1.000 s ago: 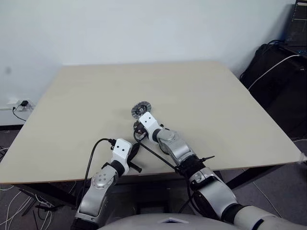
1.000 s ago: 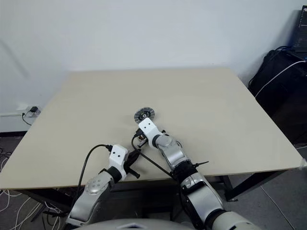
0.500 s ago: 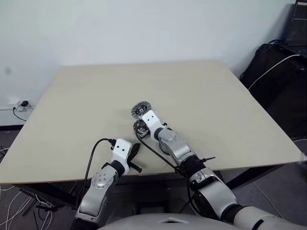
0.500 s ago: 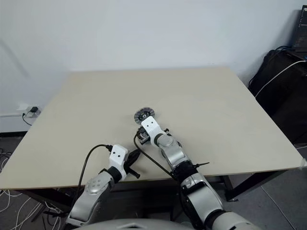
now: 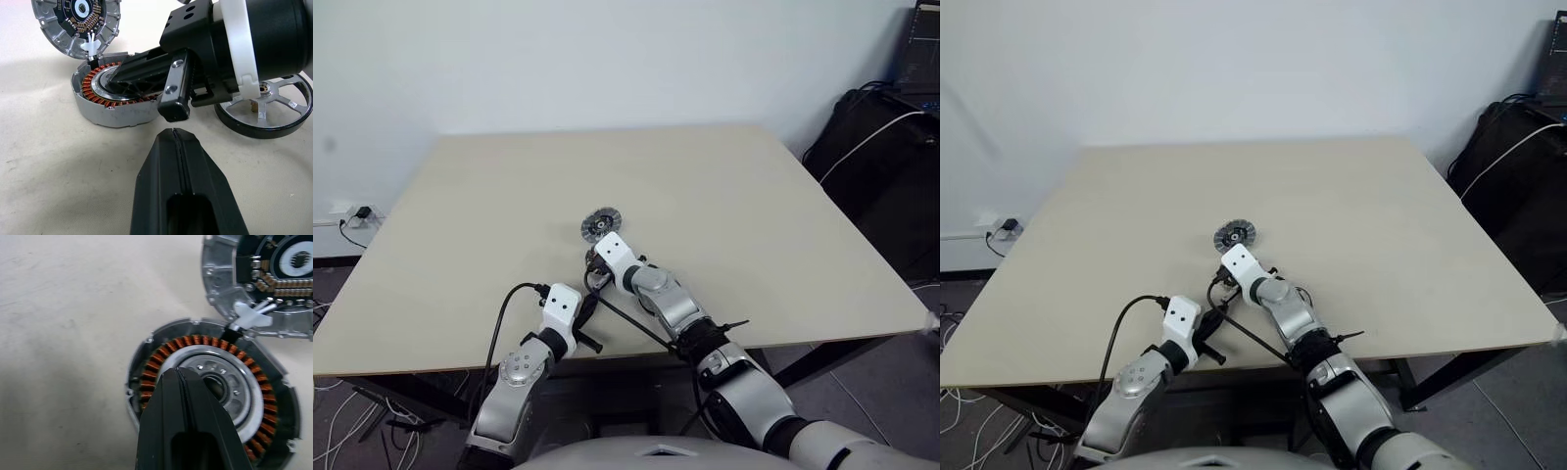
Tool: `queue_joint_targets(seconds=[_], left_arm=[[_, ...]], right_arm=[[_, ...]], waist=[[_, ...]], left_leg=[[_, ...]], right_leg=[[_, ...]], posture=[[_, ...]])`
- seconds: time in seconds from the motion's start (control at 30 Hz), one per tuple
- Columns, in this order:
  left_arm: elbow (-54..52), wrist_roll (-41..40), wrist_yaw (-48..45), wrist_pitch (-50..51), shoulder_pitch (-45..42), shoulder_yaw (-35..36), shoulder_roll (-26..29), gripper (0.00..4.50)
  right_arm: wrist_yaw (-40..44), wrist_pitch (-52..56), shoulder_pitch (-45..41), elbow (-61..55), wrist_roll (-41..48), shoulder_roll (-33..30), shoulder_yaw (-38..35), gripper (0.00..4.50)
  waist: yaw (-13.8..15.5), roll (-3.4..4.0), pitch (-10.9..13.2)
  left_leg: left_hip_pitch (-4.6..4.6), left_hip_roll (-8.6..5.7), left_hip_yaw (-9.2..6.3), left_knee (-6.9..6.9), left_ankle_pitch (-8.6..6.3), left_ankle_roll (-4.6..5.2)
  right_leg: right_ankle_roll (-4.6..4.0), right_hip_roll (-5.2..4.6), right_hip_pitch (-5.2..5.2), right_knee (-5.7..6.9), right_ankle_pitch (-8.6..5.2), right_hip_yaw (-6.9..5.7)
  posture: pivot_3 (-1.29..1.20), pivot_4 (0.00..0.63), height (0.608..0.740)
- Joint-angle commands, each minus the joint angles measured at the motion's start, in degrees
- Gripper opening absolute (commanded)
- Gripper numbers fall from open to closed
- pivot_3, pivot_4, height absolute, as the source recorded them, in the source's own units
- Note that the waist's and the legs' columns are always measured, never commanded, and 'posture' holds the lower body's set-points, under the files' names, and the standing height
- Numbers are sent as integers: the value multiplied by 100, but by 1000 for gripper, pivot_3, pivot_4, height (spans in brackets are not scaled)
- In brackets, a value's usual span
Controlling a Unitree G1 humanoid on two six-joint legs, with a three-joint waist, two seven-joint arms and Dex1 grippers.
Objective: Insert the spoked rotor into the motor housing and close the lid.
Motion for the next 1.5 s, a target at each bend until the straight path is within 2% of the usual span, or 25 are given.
queue_joint_targets(seconds=[0.03, 0.3, 0.67, 0.93, 1.17, 1.27, 1.47, 1.5], left_arm=[[-114, -46, -16, -140, -46, 48, 11, 0], [-102, -39, -28, -127, -89, 21, -4, 0], [-229, -34, 37, -84, -30, 34, -5, 0], [-267, -32, 71, -63, -15, 29, -17, 0], [-295, -31, 78, -48, -15, 28, -19, 0], [-319, -24, 83, -49, -3, 23, -17, 0], [-351, -20, 93, -51, 38, 28, -3, 0], [-353, -23, 91, -48, 41, 31, 0, 0]], right_arm=[[-48, -205, -25, -531, 153, 32, -193, 23], [-696, -265, -214, -395, 38, 36, -451, 23], [-636, -436, -433, 579, -139, 156, -168, 23], [-628, -566, -571, 809, -52, 173, -299, 23], [-771, -570, -503, 192, 168, 49, -668, 23], [-647, -373, -217, -561, 244, -97, -740, 23], [-76, 440, 836, -2740, 616, -843, -998, 23], [-39, 592, 984, -3025, 704, -943, -1088, 399]], waist=[[0, 0, 0], [0, 2, 0], [-6, 2, 0], [-57, 6, -3], [-56, 7, -2], [-49, 7, -2], [20, 8, -3], [20, 8, -2]], left_leg=[[0, 0, 0, 0, 0, 0], [0, 0, 0, -1, 0, -1], [1, 0, 0, -7, 2, -2], [7, 0, 0, -7, 5, -7], [5, 0, -2, -7, 6, -8], [3, 0, -4, -8, 6, -7], [-3, -1, -9, -8, 0, 2], [-4, -1, -8, -8, 0, 3]], right_leg=[[0, 0, 0, 0, 0, 0], [0, 0, 0, 0, 0, 0], [-4, 0, -3, 1, -2, 2], [-6, 1, -1, 10, -2, 1], [-7, 1, -4, 12, -2, 2], [-8, 0, -5, 12, -3, 4], [-6, -6, 0, 0, -4, 8], [-6, -7, 1, -4, -4, 8]], posture=[[0, 0, 740], [0, 0, 740], [0, 0, 740], [0, 0, 740], [0, 0, 740], [0, 0, 740], [0, 0, 740], [0, 0, 740]])
